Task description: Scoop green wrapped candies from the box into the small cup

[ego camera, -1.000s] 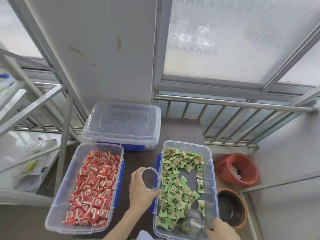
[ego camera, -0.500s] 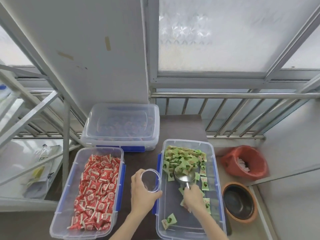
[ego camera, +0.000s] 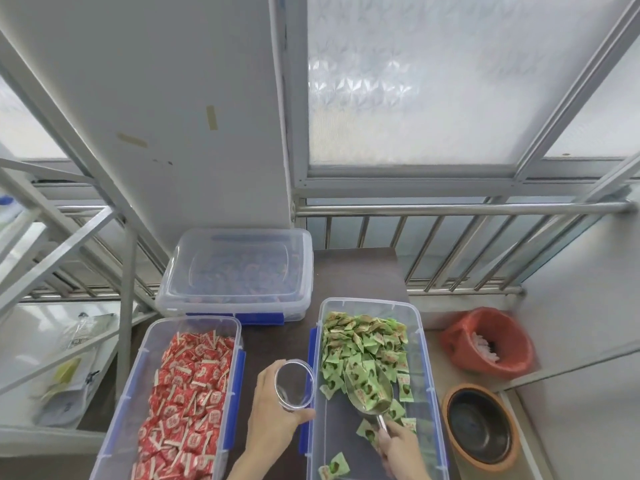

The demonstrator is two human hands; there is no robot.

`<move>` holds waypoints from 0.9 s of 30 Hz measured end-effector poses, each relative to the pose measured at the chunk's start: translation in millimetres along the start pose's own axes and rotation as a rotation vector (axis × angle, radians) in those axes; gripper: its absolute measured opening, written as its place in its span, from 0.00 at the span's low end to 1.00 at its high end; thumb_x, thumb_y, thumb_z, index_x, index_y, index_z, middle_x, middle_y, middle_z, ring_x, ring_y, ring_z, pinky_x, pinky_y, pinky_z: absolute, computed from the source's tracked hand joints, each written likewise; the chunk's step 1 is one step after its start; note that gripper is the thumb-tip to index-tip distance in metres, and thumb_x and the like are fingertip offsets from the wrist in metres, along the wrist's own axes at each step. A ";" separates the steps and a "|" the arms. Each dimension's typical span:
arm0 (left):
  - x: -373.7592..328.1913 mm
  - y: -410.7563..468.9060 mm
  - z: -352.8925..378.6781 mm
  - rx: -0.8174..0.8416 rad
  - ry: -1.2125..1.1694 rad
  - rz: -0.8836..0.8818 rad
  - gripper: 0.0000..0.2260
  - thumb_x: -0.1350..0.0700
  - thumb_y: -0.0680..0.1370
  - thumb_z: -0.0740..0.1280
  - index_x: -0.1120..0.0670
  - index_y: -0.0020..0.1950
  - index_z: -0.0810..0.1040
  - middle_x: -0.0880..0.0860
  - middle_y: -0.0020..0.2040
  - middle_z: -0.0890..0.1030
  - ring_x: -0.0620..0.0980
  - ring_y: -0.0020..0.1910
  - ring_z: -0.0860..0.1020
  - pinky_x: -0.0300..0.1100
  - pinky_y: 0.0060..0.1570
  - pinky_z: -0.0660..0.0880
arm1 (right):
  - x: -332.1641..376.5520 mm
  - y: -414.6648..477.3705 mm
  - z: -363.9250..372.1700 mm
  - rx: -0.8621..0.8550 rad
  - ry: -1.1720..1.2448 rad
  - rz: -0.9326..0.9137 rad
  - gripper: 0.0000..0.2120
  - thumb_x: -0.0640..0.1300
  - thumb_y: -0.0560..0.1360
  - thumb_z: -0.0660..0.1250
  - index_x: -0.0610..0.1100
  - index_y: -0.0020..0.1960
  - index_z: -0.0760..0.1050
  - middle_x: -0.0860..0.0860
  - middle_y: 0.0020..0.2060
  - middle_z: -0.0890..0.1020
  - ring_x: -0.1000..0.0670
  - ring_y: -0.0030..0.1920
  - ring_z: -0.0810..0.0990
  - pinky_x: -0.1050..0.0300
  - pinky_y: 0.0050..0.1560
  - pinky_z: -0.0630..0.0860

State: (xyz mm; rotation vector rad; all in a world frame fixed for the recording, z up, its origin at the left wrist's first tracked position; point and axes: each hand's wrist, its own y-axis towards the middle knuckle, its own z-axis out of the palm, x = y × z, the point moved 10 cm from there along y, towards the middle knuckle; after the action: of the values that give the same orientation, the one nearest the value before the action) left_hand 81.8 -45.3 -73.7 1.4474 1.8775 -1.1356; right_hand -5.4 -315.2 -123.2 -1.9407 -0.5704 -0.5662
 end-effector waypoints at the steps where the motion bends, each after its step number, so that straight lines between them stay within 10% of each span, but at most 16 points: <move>1: -1.4 0.3 -3.7 -0.004 0.016 0.017 0.44 0.55 0.56 0.85 0.39 0.65 0.66 0.41 0.64 0.71 0.45 0.64 0.72 0.42 0.60 0.72 | 1.2 -3.0 -6.8 0.015 -0.006 -0.033 0.13 0.27 0.73 0.64 0.40 0.38 0.82 0.52 0.14 0.73 0.51 0.22 0.73 0.69 0.20 0.65; 11: -66.1 2.4 -5.0 -0.022 0.258 0.299 0.34 0.50 0.63 0.78 0.46 0.69 0.73 0.37 0.63 0.73 0.40 0.65 0.74 0.35 0.67 0.63 | 58.3 -51.5 -32.9 0.478 -0.125 -0.250 0.13 0.44 0.75 0.62 0.44 0.54 0.83 0.51 0.28 0.71 0.56 0.27 0.65 0.63 0.32 0.59; 15: -86.5 -6.0 3.5 0.055 0.264 0.442 0.29 0.52 0.66 0.74 0.35 0.61 0.67 0.33 0.57 0.72 0.28 0.59 0.68 0.45 0.66 0.70 | 105.7 -59.2 -40.5 0.410 -0.632 -0.327 0.10 0.48 0.73 0.61 0.51 0.48 0.81 0.56 0.31 0.75 0.59 0.30 0.71 0.64 0.34 0.65; 20: -69.8 -3.6 4.3 0.050 0.242 0.401 0.31 0.50 0.62 0.72 0.38 0.63 0.69 0.36 0.60 0.73 0.36 0.63 0.72 0.51 0.69 0.69 | 190.5 -89.2 -24.7 0.370 -0.988 -0.449 0.10 0.40 0.71 0.57 0.35 0.34 0.67 0.43 0.31 0.70 0.47 0.33 0.66 0.55 0.29 0.59; 27: -67.6 -5.9 -0.9 0.047 0.098 0.321 0.34 0.49 0.63 0.77 0.32 0.62 0.62 0.24 0.58 0.66 0.30 0.60 0.65 0.32 0.60 0.65 | 245.6 -150.7 0.4 0.252 -1.277 -0.624 0.03 0.38 0.75 0.57 0.41 0.43 0.68 0.40 0.48 0.78 0.39 0.47 0.77 0.54 0.44 0.68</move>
State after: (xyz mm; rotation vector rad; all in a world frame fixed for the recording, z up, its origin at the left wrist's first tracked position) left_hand 96.8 -80.4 -17.7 1.7828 1.6126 -0.9737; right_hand 94.2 -219.8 129.8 -1.6616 -1.9582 0.4819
